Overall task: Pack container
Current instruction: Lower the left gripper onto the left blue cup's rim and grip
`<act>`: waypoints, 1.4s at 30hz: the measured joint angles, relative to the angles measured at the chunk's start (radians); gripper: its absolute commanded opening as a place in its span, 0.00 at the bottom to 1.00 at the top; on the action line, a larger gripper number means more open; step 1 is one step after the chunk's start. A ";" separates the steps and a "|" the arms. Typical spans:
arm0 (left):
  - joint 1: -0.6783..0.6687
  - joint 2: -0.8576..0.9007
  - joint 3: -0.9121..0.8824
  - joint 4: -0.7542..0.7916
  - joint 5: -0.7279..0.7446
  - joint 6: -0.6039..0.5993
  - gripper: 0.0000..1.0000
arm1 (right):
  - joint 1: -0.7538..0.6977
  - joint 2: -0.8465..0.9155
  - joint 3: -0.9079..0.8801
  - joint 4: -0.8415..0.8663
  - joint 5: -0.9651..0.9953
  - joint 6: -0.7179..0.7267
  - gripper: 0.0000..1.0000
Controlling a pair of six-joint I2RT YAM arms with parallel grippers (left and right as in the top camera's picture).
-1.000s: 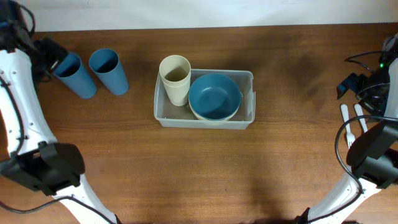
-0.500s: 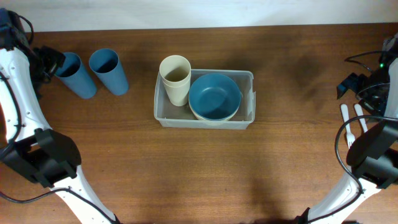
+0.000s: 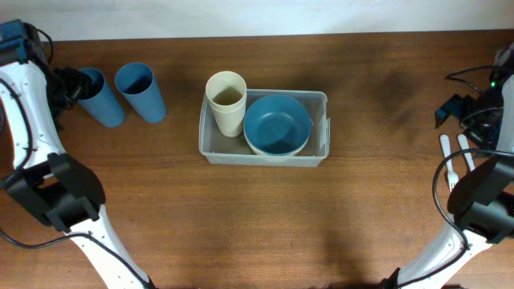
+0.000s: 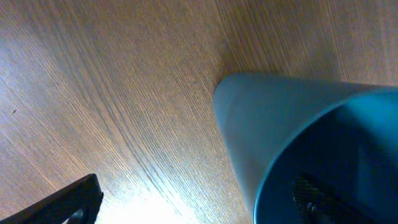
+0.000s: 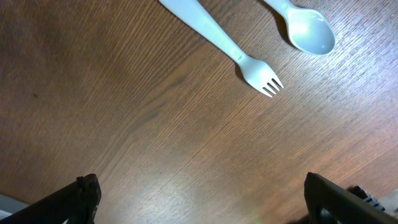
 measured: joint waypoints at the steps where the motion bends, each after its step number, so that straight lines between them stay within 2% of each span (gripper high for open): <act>1: 0.000 0.001 0.000 0.000 0.000 0.000 1.00 | 0.000 0.000 0.000 0.000 0.000 0.000 0.99; 42: 0.000 0.084 0.000 -0.005 0.000 0.000 1.00 | 0.000 0.000 0.000 0.000 0.000 0.000 0.99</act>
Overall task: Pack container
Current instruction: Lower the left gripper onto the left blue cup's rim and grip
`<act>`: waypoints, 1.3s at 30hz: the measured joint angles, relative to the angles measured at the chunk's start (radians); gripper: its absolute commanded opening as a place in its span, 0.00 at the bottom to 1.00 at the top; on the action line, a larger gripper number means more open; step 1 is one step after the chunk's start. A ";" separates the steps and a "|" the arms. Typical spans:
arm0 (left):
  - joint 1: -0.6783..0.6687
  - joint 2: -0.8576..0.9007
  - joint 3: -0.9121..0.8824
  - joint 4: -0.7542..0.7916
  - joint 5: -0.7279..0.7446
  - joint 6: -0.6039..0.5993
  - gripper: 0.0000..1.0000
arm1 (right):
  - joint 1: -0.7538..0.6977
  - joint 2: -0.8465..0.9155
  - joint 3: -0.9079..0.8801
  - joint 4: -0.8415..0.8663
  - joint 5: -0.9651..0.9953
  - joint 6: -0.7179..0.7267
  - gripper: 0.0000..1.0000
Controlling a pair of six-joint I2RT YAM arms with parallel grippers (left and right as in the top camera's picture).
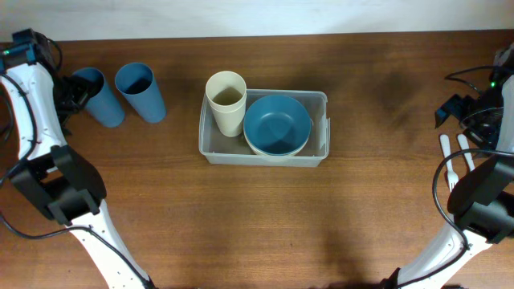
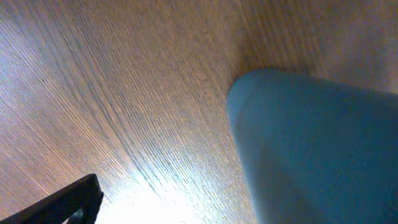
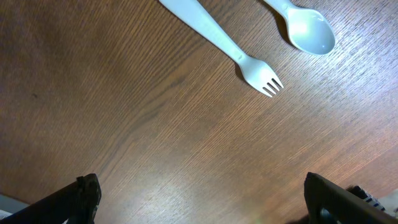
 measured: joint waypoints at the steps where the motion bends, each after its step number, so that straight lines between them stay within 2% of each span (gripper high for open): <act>1: 0.000 0.005 0.000 0.000 0.000 0.000 1.00 | 0.000 0.000 0.000 0.000 0.000 0.000 0.99; 12: 0.000 0.012 -0.002 0.000 0.000 0.000 0.99 | 0.000 0.000 0.000 0.000 0.000 0.000 0.99; 16: 0.000 0.012 -0.002 -0.007 0.000 0.000 0.89 | 0.000 0.000 0.000 0.000 0.000 0.000 0.99; 21: 0.000 0.012 -0.002 -0.012 0.004 -0.004 0.59 | 0.000 0.000 0.000 0.000 0.000 0.000 0.99; 23: 0.000 0.012 -0.002 -0.012 0.004 -0.003 0.54 | 0.000 0.000 0.000 0.000 0.000 0.000 0.99; 27: 0.000 0.012 -0.002 -0.012 0.006 -0.005 0.49 | 0.000 0.000 0.000 0.000 0.000 0.000 0.98; 29: 0.000 0.012 -0.002 -0.013 0.007 -0.005 0.35 | 0.000 0.000 0.000 0.000 0.000 0.000 0.99; 34: 0.000 0.012 -0.002 -0.014 0.008 -0.003 0.14 | 0.000 0.000 0.000 0.000 0.000 0.001 0.99; 39: 0.000 0.012 0.000 -0.013 0.022 -0.007 0.04 | 0.000 0.000 0.000 0.000 0.000 0.000 0.99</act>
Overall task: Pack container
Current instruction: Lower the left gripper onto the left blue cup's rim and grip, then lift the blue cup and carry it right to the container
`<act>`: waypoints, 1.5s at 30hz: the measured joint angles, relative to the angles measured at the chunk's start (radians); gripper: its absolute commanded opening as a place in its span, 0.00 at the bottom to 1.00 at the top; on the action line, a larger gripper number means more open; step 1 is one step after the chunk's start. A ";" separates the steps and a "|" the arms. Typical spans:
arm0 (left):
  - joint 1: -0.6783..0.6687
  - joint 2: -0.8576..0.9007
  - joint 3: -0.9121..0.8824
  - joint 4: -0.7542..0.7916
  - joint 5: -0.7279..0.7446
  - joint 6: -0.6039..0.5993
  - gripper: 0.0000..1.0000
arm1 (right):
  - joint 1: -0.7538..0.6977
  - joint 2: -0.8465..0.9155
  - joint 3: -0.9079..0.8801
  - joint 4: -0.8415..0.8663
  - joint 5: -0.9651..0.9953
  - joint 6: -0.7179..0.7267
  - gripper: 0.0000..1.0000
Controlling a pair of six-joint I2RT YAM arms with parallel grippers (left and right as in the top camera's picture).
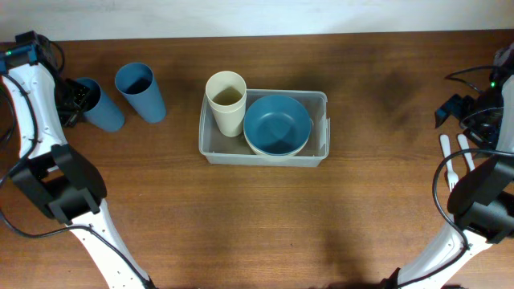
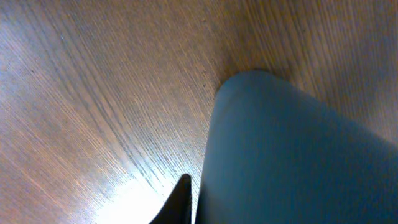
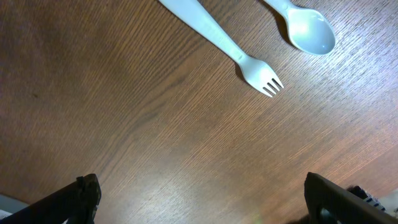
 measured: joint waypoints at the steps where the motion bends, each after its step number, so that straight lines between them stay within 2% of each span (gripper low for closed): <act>1: 0.000 0.000 0.002 0.000 0.005 0.000 0.02 | 0.000 0.000 0.000 0.000 0.000 0.000 0.99; 8: 0.004 0.000 0.032 -0.057 0.002 0.000 0.02 | 0.000 0.000 0.000 0.000 0.000 0.000 0.99; 19: 0.028 0.002 0.196 -0.201 -0.004 0.014 0.02 | 0.000 0.000 0.000 0.000 0.000 0.000 0.99; 28: 0.029 -0.029 0.326 -0.216 0.037 0.152 0.02 | 0.000 0.000 0.000 0.000 0.000 0.000 0.99; 36: 0.030 -0.267 0.328 -0.216 0.104 0.294 0.02 | 0.000 0.000 0.000 0.000 0.000 -0.001 0.99; 45: -0.052 -0.620 0.349 -0.217 0.151 0.357 0.02 | 0.000 0.000 0.000 0.000 0.000 0.000 0.99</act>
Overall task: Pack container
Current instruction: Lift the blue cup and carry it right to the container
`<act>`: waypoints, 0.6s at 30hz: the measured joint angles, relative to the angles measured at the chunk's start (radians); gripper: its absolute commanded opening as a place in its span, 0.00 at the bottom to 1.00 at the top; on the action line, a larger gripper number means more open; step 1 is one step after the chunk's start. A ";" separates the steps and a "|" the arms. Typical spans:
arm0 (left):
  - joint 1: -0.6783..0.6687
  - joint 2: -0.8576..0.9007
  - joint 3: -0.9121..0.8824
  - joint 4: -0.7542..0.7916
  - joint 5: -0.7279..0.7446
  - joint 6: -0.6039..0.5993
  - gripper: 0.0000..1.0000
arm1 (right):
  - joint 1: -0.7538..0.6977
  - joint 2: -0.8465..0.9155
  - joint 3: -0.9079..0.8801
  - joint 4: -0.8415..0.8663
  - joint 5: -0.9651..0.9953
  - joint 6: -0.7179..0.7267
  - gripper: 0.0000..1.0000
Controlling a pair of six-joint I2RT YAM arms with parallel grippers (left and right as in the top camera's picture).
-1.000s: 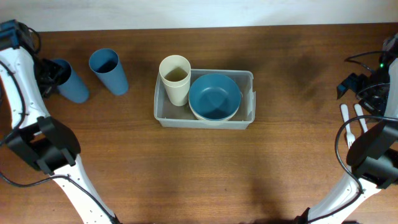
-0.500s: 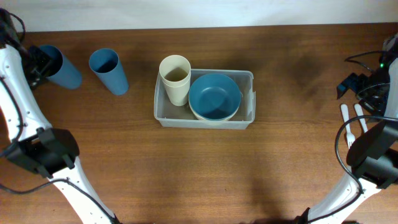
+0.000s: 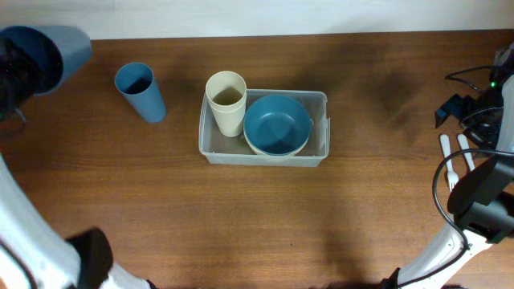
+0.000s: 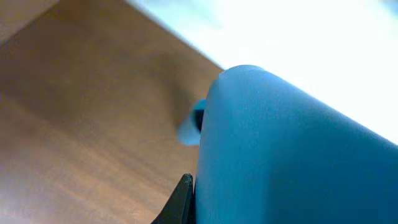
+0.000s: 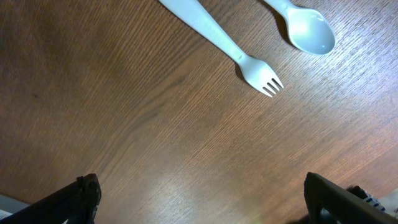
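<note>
My left gripper (image 3: 18,71) is shut on a blue cup (image 3: 55,46), held high off the table at the far left corner. In the left wrist view the blue cup (image 4: 292,149) fills the right side, with one dark finger (image 4: 181,202) pressed against its wall. A second blue cup (image 3: 140,91) stands upright on the table. The clear container (image 3: 321,98) holds a cream cup (image 3: 226,103) and a blue bowl (image 3: 277,124). My right gripper (image 5: 202,205) is open over bare wood, near a white fork (image 5: 249,65) and spoon (image 5: 308,31).
The fork (image 3: 446,156) and spoon (image 3: 466,151) lie side by side near the table's right edge, under the right arm. A pale wall runs along the table's far edge. Brown tabletop surrounds the container on all sides.
My left gripper, shut on the blue cup on the table, has lifted it high above the far left corner. The right arm has not moved.
My left gripper was open at the leftmost blue cup, one finger inside it. Then it stood beside the cup, still open. Then it was shut on the cup's wall on the table. Now the cup is raised well above the table. The right gripper stayed open over the cutlery.
</note>
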 measured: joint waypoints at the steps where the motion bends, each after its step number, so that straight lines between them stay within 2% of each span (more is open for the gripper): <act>1: -0.023 -0.023 0.000 0.000 0.004 0.009 0.02 | 0.000 0.000 0.000 0.000 0.000 0.000 0.99; 5: -0.123 -0.071 -0.008 0.000 0.022 0.027 0.01 | 0.000 0.000 0.000 0.000 0.000 0.000 0.99; 8: -0.246 -0.084 -0.066 -0.001 0.036 0.040 0.01 | 0.000 0.000 0.000 0.000 0.000 -0.001 0.99; 12: -0.388 -0.079 -0.196 0.000 0.040 0.052 0.02 | 0.000 0.000 0.000 0.000 0.000 0.000 0.99; 18: -0.499 -0.060 -0.411 0.017 0.012 0.061 0.02 | 0.000 0.000 0.000 0.000 0.000 -0.001 0.99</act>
